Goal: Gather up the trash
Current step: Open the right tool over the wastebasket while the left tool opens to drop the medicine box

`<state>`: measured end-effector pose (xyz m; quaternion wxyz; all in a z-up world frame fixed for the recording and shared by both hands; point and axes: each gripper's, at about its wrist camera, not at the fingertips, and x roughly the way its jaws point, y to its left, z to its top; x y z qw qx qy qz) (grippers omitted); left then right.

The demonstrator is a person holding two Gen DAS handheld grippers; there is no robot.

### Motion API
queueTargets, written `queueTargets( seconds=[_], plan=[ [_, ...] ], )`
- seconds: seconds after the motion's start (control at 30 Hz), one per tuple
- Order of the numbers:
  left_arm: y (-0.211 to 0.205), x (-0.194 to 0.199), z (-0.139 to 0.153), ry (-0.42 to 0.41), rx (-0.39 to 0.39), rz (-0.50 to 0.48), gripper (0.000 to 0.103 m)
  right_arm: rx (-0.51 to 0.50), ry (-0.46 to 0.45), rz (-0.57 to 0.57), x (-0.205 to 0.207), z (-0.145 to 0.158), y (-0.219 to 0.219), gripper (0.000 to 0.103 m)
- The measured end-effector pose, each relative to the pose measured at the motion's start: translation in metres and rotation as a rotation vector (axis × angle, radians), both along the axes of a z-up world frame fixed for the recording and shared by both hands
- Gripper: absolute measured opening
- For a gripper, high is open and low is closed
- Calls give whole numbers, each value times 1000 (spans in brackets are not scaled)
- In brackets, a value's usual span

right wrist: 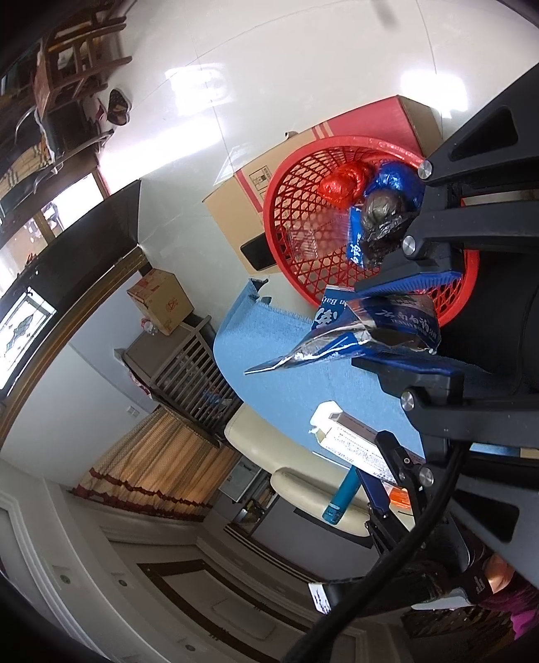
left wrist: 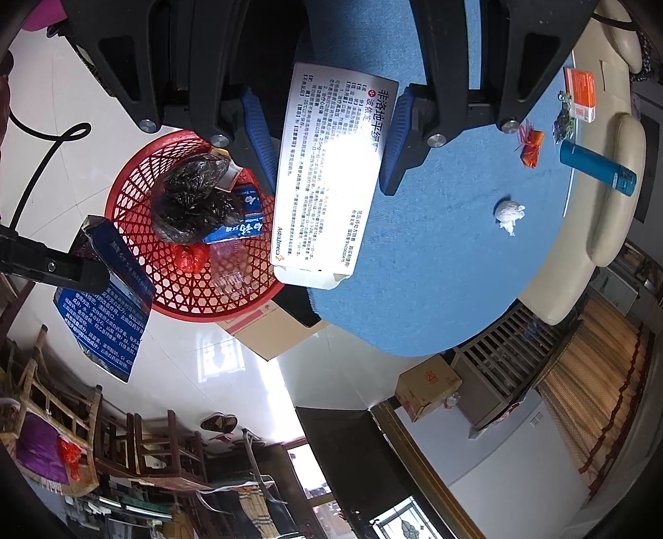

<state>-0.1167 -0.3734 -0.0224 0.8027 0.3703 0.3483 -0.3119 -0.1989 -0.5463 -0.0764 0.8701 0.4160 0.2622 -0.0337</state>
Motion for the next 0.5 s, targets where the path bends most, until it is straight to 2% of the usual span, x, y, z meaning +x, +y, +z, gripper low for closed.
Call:
queueTargets(
  seconds=[0.23, 0.5],
  plan=[
    [-17, 1, -10, 15, 13, -30, 52, 41, 21, -11, -2, -11, -8, 30],
    [-33, 7, -30, 78, 17, -62, 52, 59, 49, -38, -3, -20, -19, 31]
  ],
)
